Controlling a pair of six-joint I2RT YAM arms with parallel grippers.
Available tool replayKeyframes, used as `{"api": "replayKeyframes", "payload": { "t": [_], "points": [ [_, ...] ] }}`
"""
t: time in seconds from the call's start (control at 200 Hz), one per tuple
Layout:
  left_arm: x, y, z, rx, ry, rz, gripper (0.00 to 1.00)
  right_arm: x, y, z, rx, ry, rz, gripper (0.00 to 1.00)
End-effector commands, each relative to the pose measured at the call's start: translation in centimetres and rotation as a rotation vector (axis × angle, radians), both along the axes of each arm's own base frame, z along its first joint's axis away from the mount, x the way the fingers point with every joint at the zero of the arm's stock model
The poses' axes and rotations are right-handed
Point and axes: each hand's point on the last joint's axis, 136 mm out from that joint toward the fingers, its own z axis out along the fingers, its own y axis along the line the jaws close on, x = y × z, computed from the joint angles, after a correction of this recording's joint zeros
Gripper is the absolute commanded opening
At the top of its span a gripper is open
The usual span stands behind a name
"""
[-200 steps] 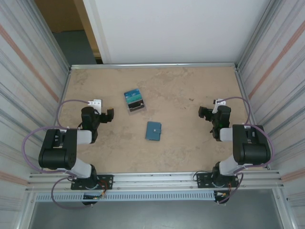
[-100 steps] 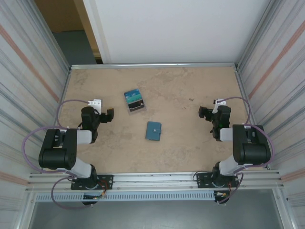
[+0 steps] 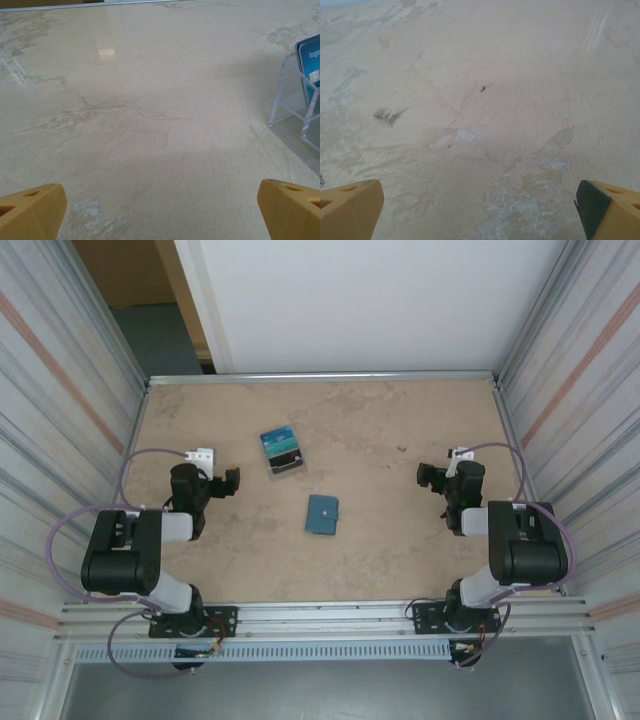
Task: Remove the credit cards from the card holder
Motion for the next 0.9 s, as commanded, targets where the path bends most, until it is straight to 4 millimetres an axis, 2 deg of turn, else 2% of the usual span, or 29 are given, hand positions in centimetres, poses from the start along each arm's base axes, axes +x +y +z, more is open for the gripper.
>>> {"api": "replayKeyframes", "payload": {
  "t": [0.0,0.175,0.336,0.561,0.717,0.897],
  "points": [
    [0.9,0.2,2.0,0.012,-0.049,-0.003,0.99,1.2,-0.1,1.6,-0.027,-0.035,0.015,0.99],
    [0.0,1.1,4.0,0.014,-0.082,0.056,0.99,1.4,-0.2,2.0,-0.029,-0.033,0.010,0.99],
    [-0.9,1.8,6.5,0.004,-0.101,0.104,0.99,2.4,0.1,2.6,-0.047,0.093,0.003,0.99],
    [-2.6,2.4,10.3,-0.039,-0.165,0.171,0.99,1.8,0.2,3.8,-0.070,0.086,-0.032,0.99],
    [-3.1,1.0,12.1,-0.032,-0.165,0.179,0.99,0.8,0.0,6.0,-0.036,0.053,-0.073,0.99],
    [-3.5,-3.7,12.6,-0.036,-0.102,0.092,0.99,-1.5,-0.1,8.6,-0.004,0.036,-0.136,0.99]
  ]
}}
